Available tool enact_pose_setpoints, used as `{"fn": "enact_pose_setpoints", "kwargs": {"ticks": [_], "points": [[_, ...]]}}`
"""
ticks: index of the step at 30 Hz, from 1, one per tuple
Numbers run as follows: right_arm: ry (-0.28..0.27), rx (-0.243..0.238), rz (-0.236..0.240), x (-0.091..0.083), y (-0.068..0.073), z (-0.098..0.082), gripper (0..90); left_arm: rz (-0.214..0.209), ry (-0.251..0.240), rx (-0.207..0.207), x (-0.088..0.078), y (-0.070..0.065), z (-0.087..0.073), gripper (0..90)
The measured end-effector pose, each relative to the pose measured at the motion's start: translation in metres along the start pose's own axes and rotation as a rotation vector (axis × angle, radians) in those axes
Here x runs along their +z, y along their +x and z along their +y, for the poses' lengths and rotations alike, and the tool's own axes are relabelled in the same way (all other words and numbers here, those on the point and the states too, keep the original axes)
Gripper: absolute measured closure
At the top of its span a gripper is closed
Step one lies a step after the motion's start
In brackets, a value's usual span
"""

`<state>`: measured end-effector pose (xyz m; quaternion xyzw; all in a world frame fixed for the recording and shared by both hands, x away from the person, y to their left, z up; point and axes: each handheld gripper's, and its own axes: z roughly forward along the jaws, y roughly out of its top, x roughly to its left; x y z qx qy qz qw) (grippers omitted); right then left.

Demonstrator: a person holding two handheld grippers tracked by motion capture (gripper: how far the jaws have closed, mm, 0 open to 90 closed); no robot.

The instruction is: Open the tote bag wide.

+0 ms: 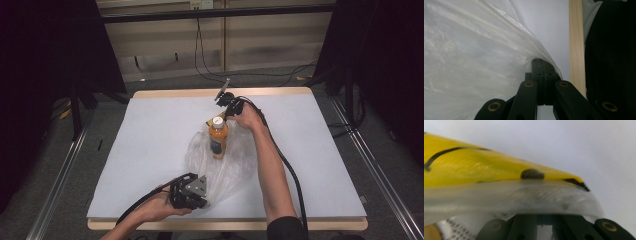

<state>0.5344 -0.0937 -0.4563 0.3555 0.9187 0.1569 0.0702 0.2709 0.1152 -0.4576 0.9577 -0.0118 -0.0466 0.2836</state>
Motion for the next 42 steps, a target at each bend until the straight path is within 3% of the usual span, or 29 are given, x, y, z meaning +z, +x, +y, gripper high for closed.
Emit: {"fn": "enact_pose_setpoints", "kwargs": {"ticks": [1,2,4,5,6,7,9,13,15,19,20,23,27,30,34,36,37,38,40,42], "points": [[-0.014,0.002,0.023,-0.003,0.001,-0.002,90.0,0.044,-0.040,-0.022,0.000,0.000,-0.001,90.0],[-0.040,0.006,0.027,-0.005,0.002,-0.005,90.0,0.031,-0.042,-0.023,-0.003,0.003,-0.001,90.0],[-0.124,0.003,0.083,-0.018,0.004,-0.013,90.0,0.057,-0.078,-0.037,-0.010,0.007,0.000,90.0],[-0.124,0.003,0.083,-0.018,0.004,-0.013,90.0,0.030,-0.083,-0.036,-0.014,0.011,0.000,90.0],[-0.163,0.012,0.103,-0.029,0.003,-0.018,90.0,0.070,-0.124,-0.048,-0.019,0.013,0.000,90.0],[-0.191,0.026,0.118,-0.035,0.004,-0.020,90.0,0.070,-0.124,-0.048,-0.019,0.013,0.000,90.0],[-0.210,0.029,0.113,-0.041,0.003,-0.022,90.0,0.085,-0.158,-0.057,-0.025,0.016,0.002,90.0],[-0.311,0.057,0.125,-0.070,0.000,-0.028,90.0,0.125,-0.214,-0.062,-0.038,0.021,0.009,90.0],[-0.369,0.038,0.138,-0.088,0.001,-0.030,90.0,0.141,-0.234,-0.064,-0.045,0.028,0.016,90.0],[-0.382,0.011,0.145,-0.099,0.007,-0.034,90.0,0.161,-0.237,-0.072,-0.049,0.041,0.023,90.0],[-0.401,-0.001,0.165,-0.102,0.013,-0.041,90.0,0.169,-0.227,-0.073,-0.050,0.046,0.026,90.0],[-0.406,-0.015,0.176,-0.096,0.021,-0.055,90.0,0.195,-0.213,-0.092,-0.046,0.062,0.031,90.0],[-0.392,-0.006,0.192,-0.083,0.026,-0.071,90.0,0.237,-0.150,-0.145,-0.027,0.085,0.026,90.0],[-0.342,-0.009,0.182,-0.069,0.031,-0.084,90.0,0.261,-0.107,-0.187,-0.017,0.098,0.015,90.0],[-0.280,0.000,0.176,-0.050,0.034,-0.101,90.0,0.294,-0.102,-0.247,-0.013,0.113,0.005,90.0],[-0.259,0.001,0.168,-0.041,0.035,-0.107,90.0,0.323,-0.081,-0.267,-0.008,0.121,0.000,90.0],[-0.251,-0.006,0.164,-0.035,0.035,-0.113,90.0,0.408,-0.028,-0.268,-0.003,0.125,-0.007,90.0],[-0.251,-0.006,0.164,-0.035,0.035,-0.113,90.0,0.408,-0.028,-0.268,-0.003,0.125,-0.007,90.0],[-0.242,-0.001,0.163,-0.031,0.034,-0.119,90.0,0.377,-0.083,-0.305,-0.006,0.130,-0.014,90.0],[-0.248,-0.001,0.158,-0.030,0.032,-0.123,90.0,0.375,-0.087,-0.323,-0.010,0.133,-0.021,90.0]]}}
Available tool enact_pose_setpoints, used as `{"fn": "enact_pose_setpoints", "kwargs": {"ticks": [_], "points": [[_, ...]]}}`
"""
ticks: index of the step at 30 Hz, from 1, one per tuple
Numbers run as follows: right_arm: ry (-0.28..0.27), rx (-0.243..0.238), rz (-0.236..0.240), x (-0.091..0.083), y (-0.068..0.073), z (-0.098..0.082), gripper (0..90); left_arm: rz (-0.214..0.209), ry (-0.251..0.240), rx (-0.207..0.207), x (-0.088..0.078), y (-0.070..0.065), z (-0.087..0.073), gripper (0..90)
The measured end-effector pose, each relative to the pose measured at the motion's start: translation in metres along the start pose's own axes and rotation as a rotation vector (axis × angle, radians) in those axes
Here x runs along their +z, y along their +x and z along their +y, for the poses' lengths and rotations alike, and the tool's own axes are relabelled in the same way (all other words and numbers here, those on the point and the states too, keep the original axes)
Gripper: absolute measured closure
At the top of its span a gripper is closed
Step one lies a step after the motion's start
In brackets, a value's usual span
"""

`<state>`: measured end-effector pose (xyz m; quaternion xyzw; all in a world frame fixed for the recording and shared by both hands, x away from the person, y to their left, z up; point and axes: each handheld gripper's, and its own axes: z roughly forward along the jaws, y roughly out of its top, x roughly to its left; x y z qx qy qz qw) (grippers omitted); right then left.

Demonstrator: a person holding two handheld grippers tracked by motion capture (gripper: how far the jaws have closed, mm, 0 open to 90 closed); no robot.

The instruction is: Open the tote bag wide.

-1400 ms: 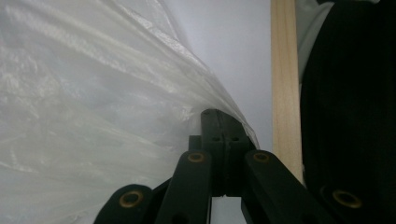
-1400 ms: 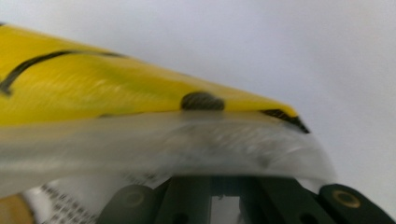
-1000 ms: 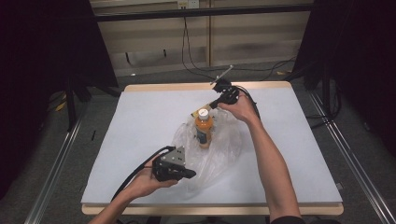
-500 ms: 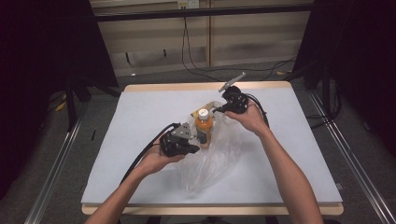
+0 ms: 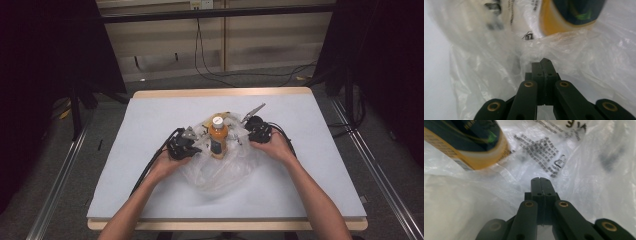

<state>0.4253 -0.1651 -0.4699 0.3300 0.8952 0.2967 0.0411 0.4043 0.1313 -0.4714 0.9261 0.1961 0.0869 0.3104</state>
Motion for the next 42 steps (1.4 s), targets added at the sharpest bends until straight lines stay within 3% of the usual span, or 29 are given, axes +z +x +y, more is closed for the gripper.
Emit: {"fn": "enact_pose_setpoints", "kwargs": {"ticks": [6,7,11,12,13,14,16,17,18,19,21,22,23,25,27,29,37,42], "points": [[0.015,-0.022,-0.056,-0.011,-0.005,-0.013,90.0,0.001,0.004,-0.009,-0.009,0.013,-0.012,90.0],[0.015,-0.022,-0.056,-0.011,-0.005,-0.013,90.0,0.010,-0.009,-0.037,-0.010,0.013,-0.015,90.0],[-0.004,-0.005,-0.081,-0.020,-0.013,-0.027,90.0,0.041,-0.009,-0.070,-0.017,0.023,-0.025,90.0],[-0.004,0.010,-0.084,-0.023,-0.016,-0.030,90.0,0.021,-0.009,-0.087,-0.019,0.027,-0.027,90.0],[-0.007,0.020,-0.084,-0.025,-0.020,-0.032,90.0,0.013,-0.046,-0.138,-0.017,0.027,-0.029,90.0],[-0.015,0.031,-0.087,-0.025,-0.020,-0.034,90.0,0.011,-0.035,-0.107,-0.018,0.029,-0.030,90.0],[-0.017,0.011,-0.108,-0.022,-0.016,-0.030,90.0,0.019,-0.024,-0.098,-0.018,0.028,-0.029,90.0],[-0.020,0.014,-0.098,-0.020,-0.013,-0.028,90.0,0.035,-0.047,-0.108,-0.016,0.025,-0.029,90.0],[-0.020,0.014,-0.098,-0.020,-0.013,-0.028,90.0,0.026,-0.033,-0.091,-0.017,0.026,-0.028,90.0],[-0.025,0.010,-0.095,-0.018,-0.011,-0.026,90.0,0.022,-0.051,-0.112,-0.015,0.025,-0.028,90.0],[-0.047,-0.004,-0.103,-0.013,-0.009,-0.022,90.0,0.001,-0.052,-0.106,-0.014,0.025,-0.026,90.0],[-0.045,0.009,-0.101,-0.012,-0.008,-0.020,90.0,0.003,-0.035,-0.074,-0.014,0.025,-0.025,90.0],[-0.059,0.006,-0.100,-0.010,-0.010,-0.019,90.0,0.008,-0.072,-0.106,-0.011,0.023,-0.024,90.0],[-0.065,0.009,-0.104,-0.008,-0.009,-0.016,90.0,0.001,-0.066,-0.095,-0.009,0.024,-0.022,90.0],[-0.069,0.006,-0.111,-0.006,-0.007,-0.015,90.0,-0.015,-0.087,-0.121,-0.006,0.023,-0.020,90.0],[-0.078,0.013,-0.102,-0.006,-0.007,-0.015,90.0,-0.018,-0.087,-0.118,-0.006,0.023,-0.020,90.0],[-0.204,0.054,-0.085,-0.028,-0.007,-0.012,90.0,-0.062,-0.222,-0.162,-0.028,0.023,-0.020,90.0],[-0.256,0.037,-0.098,-0.048,-0.002,-0.012,90.0,-0.060,-0.279,-0.123,-0.045,0.015,-0.017,90.0]]}}
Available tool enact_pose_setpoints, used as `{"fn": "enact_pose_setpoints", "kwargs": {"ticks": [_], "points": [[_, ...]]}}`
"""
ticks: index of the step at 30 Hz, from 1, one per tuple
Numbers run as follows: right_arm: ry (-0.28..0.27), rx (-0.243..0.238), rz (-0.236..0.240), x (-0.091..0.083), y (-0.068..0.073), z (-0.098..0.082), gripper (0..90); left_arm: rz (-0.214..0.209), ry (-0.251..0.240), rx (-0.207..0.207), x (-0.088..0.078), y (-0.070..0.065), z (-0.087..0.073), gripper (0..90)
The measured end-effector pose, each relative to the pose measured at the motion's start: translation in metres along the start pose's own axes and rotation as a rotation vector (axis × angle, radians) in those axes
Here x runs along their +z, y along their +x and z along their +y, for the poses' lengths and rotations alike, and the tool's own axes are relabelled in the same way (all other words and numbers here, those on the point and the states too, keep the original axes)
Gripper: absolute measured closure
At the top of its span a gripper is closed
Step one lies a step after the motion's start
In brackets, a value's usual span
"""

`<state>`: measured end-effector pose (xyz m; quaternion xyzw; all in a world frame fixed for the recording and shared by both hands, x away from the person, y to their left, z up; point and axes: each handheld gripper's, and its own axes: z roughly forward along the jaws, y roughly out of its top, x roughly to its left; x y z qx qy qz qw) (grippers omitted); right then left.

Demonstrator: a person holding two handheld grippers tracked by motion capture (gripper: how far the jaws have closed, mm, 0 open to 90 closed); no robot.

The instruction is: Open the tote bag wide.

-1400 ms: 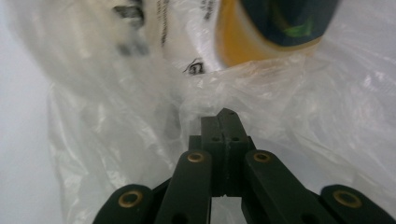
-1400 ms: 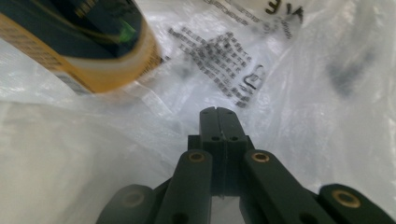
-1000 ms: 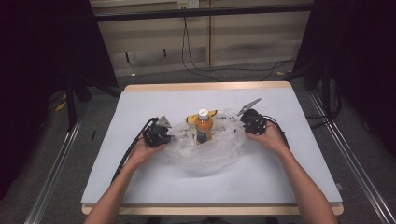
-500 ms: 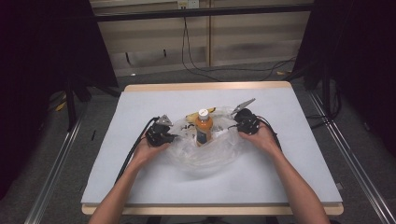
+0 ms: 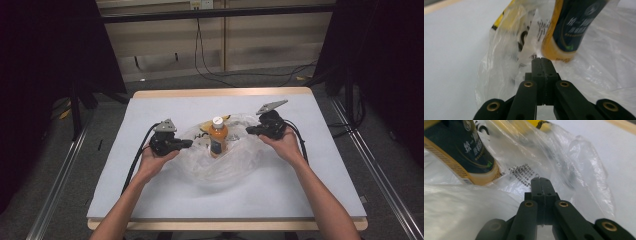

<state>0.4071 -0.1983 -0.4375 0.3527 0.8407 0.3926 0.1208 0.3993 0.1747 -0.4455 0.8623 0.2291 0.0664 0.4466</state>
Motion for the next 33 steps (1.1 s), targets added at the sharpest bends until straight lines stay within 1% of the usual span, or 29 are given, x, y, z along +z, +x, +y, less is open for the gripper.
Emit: {"fn": "enact_pose_setpoints", "kwargs": {"ticks": [1,2,3,4,5,6,8,9,10,12,13,14,16,17,18,19,20,21,22,23,24,25,26,27,28,29,31,32,33], "points": [[-0.020,0.006,0.000,-0.004,0.000,0.001,90.0,-0.001,-0.015,-0.002,-0.002,-0.002,0.001,90.0],[-0.020,0.006,0.000,-0.004,0.000,0.001,90.0,0.003,-0.032,0.000,-0.006,-0.003,0.002,90.0],[-0.038,0.012,-0.001,-0.008,-0.001,0.002,90.0,-0.004,-0.058,-0.006,-0.008,-0.004,0.002,90.0],[-0.059,0.022,0.000,-0.012,-0.001,0.003,90.0,-0.003,-0.065,-0.003,-0.010,-0.005,0.003,90.0],[-0.081,0.030,0.005,-0.015,-0.002,0.004,90.0,0.016,-0.070,0.009,-0.013,-0.006,0.004,90.0],[-0.117,0.029,-0.001,-0.022,-0.001,0.006,90.0,0.014,-0.085,0.007,-0.015,-0.007,0.005,90.0],[-0.155,0.031,-0.018,-0.029,0.000,0.006,90.0,0.034,-0.094,0.011,-0.020,-0.009,0.005,90.0],[-0.178,0.034,-0.025,-0.033,0.001,0.005,90.0,0.033,-0.112,0.000,-0.022,-0.010,0.004,90.0],[-0.178,0.034,-0.025,-0.033,0.001,0.005,90.0,0.035,-0.120,0.000,-0.025,-0.010,0.002,90.0],[-0.230,0.041,-0.063,-0.042,0.003,0.003,90.0,0.046,-0.159,-0.021,-0.030,-0.011,-0.003,89.8],[-0.259,0.050,-0.049,-0.047,0.004,0.002,89.3,0.048,-0.165,-0.022,-0.032,-0.010,-0.005,86.5],[-0.273,0.061,-0.039,-0.049,0.004,0.000,82.6,0.047,-0.173,-0.032,-0.034,-0.010,-0.006,83.5],[-0.308,0.079,-0.062,-0.056,0.006,-0.003,70.6,0.077,-0.186,-0.025,-0.038,-0.012,-0.010,76.8],[-0.325,0.087,-0.064,-0.059,0.007,-0.005,67.0,0.081,-0.194,-0.024,-0.041,-0.013,-0.011,74.6],[-0.342,0.088,-0.060,-0.062,0.008,-0.007,62.9,0.094,-0.205,-0.024,-0.043,-0.015,-0.012,69.6],[-0.354,0.084,-0.069,-0.064,0.010,-0.008,55.7,0.117,-0.210,-0.020,-0.045,-0.017,-0.012,62.5],[-0.367,0.089,-0.071,-0.067,0.011,-0.010,49.0,0.122,-0.222,-0.027,-0.047,-0.019,-0.013,55.5],[-0.378,0.094,-0.063,-0.070,0.013,-0.012,44.7,0.115,-0.234,-0.037,-0.050,-0.019,-0.014,49.7],[-0.388,0.097,-0.070,-0.072,0.015,-0.014,37.2,0.133,-0.240,-0.035,-0.053,-0.021,-0.015,44.5],[-0.399,0.097,-0.083,-0.075,0.017,-0.016,30.1,0.149,-0.243,-0.028,-0.055,-0.023,-0.016,39.2],[-0.413,0.096,-0.082,-0.078,0.019,-0.019,26.8,0.159,-0.241,-0.021,-0.058,-0.024,-0.017,34.1],[-0.421,0.100,-0.082,-0.081,0.021,-0.021,21.7,0.168,-0.241,-0.025,-0.059,-0.027,-0.019,29.7],[-0.429,0.096,-0.092,-0.085,0.023,-0.023,15.8,0.173,-0.242,-0.007,-0.061,-0.028,-0.021,26.5],[-0.433,0.101,-0.106,-0.088,0.026,-0.025,10.0,0.182,-0.239,-0.010,-0.063,-0.030,-0.024,23.2],[-0.447,0.100,-0.144,-0.094,0.032,-0.030,4.4,0.179,-0.241,-0.010,-0.065,-0.030,-0.026,18.3],[-0.447,0.100,-0.144,-0.094,0.032,-0.030,4.4,0.186,-0.243,-0.026,-0.067,-0.032,-0.029,18.3],[-0.480,0.087,-0.163,-0.099,0.036,-0.039,2.7,0.190,-0.253,-0.029,-0.069,-0.034,-0.034,13.1],[-0.490,0.082,-0.171,-0.101,0.037,-0.043,0.7,0.186,-0.264,-0.040,-0.069,-0.035,-0.036,11.0],[-0.494,0.091,-0.168,-0.102,0.039,-0.047,0.9,0.177,-0.260,-0.044,-0.071,-0.036,-0.039,10.3]]}}
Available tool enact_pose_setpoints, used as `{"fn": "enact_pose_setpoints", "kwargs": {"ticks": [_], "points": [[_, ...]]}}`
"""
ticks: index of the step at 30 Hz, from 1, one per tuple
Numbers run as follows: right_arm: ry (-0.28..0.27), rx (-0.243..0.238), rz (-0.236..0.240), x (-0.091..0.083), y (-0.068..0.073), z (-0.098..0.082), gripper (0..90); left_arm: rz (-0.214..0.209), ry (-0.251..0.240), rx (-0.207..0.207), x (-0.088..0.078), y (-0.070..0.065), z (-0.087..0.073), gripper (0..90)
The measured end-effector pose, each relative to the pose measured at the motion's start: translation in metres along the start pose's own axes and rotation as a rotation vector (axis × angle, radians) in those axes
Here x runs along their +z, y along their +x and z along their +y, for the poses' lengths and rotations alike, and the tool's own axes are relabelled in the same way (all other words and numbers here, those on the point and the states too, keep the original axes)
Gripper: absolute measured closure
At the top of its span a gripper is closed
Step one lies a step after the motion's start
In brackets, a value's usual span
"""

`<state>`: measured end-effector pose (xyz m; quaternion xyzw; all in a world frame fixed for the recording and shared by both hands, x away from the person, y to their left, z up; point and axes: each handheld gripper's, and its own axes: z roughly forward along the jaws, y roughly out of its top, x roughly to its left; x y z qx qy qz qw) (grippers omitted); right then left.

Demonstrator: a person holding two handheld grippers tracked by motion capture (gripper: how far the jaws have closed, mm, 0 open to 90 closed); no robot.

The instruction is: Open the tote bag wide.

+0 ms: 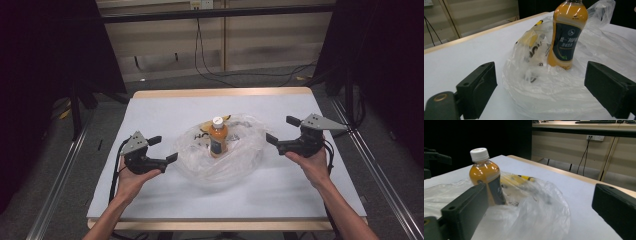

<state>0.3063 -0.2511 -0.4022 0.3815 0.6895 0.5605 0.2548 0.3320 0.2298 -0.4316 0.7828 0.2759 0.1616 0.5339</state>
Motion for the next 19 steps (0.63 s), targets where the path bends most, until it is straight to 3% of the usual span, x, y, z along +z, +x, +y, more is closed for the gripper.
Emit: {"fn": "enact_pose_setpoints", "kwargs": {"ticks": [2,6,8,11,14,16,17,18,19], "points": [[0.012,0.022,0.011,-0.011,0.004,-0.009,0.6,0.008,0.001,-0.006,-0.004,-0.003,-0.003,4.9],[0.022,0.026,0.008,-0.022,0.010,-0.017,1.8,0.028,0.007,-0.017,-0.014,-0.010,-0.009,3.9],[0.025,0.027,-0.002,-0.030,0.015,-0.023,2.6,-0.022,0.014,-0.016,-0.022,-0.013,-0.012,4.1],[0.037,0.035,-0.017,-0.044,0.023,-0.032,4.3,0.018,-0.003,-0.005,-0.035,-0.021,-0.018,2.6],[0.059,0.024,-0.041,-0.055,0.028,-0.042,5.0,0.026,-0.034,-0.044,-0.047,-0.024,-0.026,2.4],[0.058,0.069,-0.033,-0.065,0.027,-0.051,4.8,0.033,-0.028,-0.040,-0.051,-0.025,-0.032,2.5],[0.048,0.077,-0.042,-0.068,0.026,-0.054,4.8,0.059,-0.023,-0.050,-0.052,-0.028,-0.034,2.5],[0.048,0.077,-0.042,-0.068,0.026,-0.054,4.8,0.048,-0.013,-0.034,-0.052,-0.026,-0.036,2.5],[0.059,0.082,-0.040,-0.069,0.026,-0.056,4.9,0.054,-0.005,-0.047,-0.052,-0.027,-0.037,2.9]]}}
